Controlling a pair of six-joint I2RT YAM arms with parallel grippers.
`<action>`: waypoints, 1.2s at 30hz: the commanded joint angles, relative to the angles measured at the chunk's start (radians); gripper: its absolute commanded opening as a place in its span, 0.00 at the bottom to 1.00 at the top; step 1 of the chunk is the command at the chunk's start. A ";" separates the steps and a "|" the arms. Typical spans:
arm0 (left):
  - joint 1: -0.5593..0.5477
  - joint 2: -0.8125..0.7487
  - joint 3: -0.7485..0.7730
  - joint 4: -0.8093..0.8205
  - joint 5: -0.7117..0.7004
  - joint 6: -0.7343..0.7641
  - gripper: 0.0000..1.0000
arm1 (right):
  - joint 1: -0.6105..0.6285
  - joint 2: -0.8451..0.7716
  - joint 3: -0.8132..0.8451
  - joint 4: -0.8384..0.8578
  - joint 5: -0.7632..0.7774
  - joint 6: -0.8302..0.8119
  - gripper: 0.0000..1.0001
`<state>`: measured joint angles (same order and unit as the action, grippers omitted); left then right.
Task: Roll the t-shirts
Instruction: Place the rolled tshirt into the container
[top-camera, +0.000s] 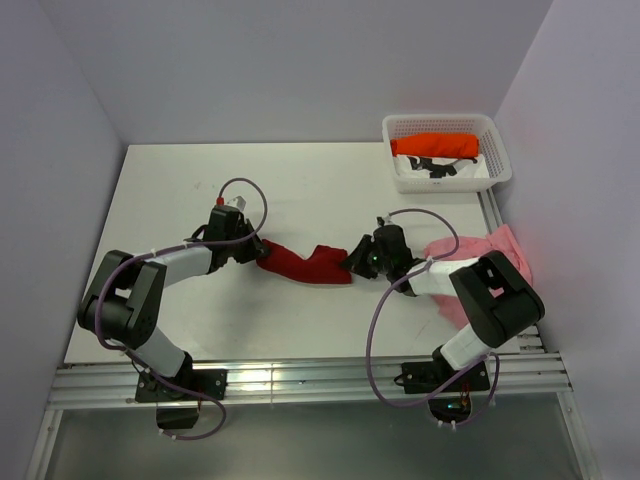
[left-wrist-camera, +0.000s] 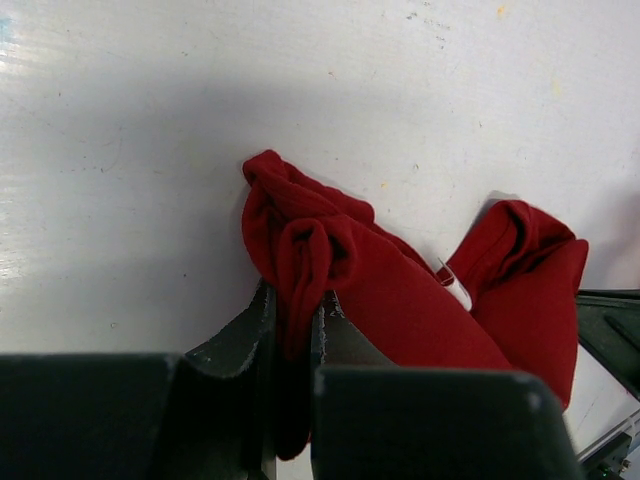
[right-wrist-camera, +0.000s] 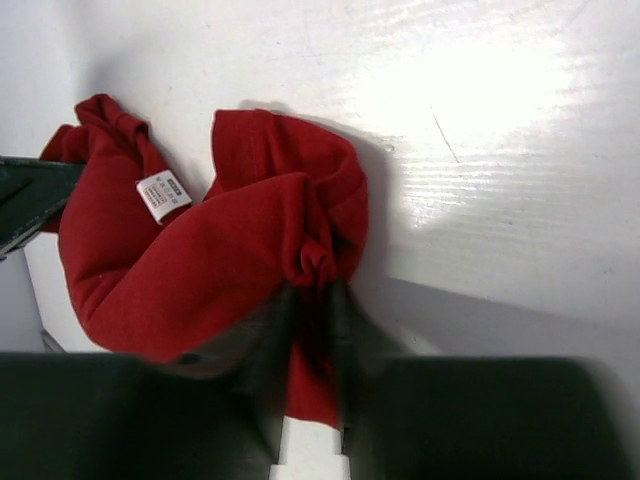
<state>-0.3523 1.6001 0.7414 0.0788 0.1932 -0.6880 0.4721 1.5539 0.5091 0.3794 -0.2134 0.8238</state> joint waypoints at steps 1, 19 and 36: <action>-0.005 0.017 0.027 -0.014 -0.005 0.030 0.00 | 0.002 0.041 -0.027 -0.093 0.016 -0.022 0.13; -0.005 -0.131 0.128 -0.016 -0.026 -0.056 0.01 | -0.210 -0.170 0.219 -0.370 -0.055 -0.115 0.00; -0.105 0.182 0.685 0.010 -0.034 -0.105 0.00 | -0.437 0.007 0.709 -0.557 -0.102 -0.147 0.00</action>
<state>-0.4431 1.7397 1.3293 0.0601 0.1570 -0.7807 0.0727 1.5112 1.1236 -0.1570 -0.3004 0.6838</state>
